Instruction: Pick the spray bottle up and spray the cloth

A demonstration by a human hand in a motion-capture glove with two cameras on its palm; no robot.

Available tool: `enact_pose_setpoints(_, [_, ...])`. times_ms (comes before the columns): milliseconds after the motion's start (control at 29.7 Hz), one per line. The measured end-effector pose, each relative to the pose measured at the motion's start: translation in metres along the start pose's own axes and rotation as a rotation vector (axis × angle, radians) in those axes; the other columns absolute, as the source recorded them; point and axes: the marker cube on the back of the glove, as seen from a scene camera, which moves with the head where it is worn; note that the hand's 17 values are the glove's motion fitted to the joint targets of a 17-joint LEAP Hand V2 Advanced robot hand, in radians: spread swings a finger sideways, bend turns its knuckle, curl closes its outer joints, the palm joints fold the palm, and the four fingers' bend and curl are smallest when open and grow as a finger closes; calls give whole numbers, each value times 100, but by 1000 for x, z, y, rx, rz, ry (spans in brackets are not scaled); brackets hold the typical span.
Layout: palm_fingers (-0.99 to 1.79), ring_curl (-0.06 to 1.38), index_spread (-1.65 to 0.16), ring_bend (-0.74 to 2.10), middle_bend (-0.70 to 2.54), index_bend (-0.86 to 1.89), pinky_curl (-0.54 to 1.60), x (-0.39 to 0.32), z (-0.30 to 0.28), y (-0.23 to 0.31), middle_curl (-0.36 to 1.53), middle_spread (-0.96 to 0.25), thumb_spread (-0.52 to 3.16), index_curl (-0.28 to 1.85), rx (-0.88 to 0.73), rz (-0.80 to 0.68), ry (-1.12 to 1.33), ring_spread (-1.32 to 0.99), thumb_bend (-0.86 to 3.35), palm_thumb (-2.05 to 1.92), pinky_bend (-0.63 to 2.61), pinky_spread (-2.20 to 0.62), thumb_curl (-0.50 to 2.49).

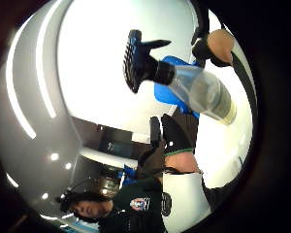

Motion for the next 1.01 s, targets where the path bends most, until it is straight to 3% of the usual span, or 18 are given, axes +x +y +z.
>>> enact_pose_setpoints(303, [75,36,-36,31,24,15,21,-44,-5,43,38,-11,100,40,-132,-171,102,-11,-3,69,16,16,50])
enact_pose_setpoints(672, [61,33,-39,24,24,16,20,-71,22,116,38,-10,106,39,-310,-380,410,-9,-6,56,14,21,44])
enact_pose_setpoints(1009, [53,33,-42,24,22,16,20,-68,38,170,37,-10,109,36,-426,-478,536,-8,-4,45,16,21,38])
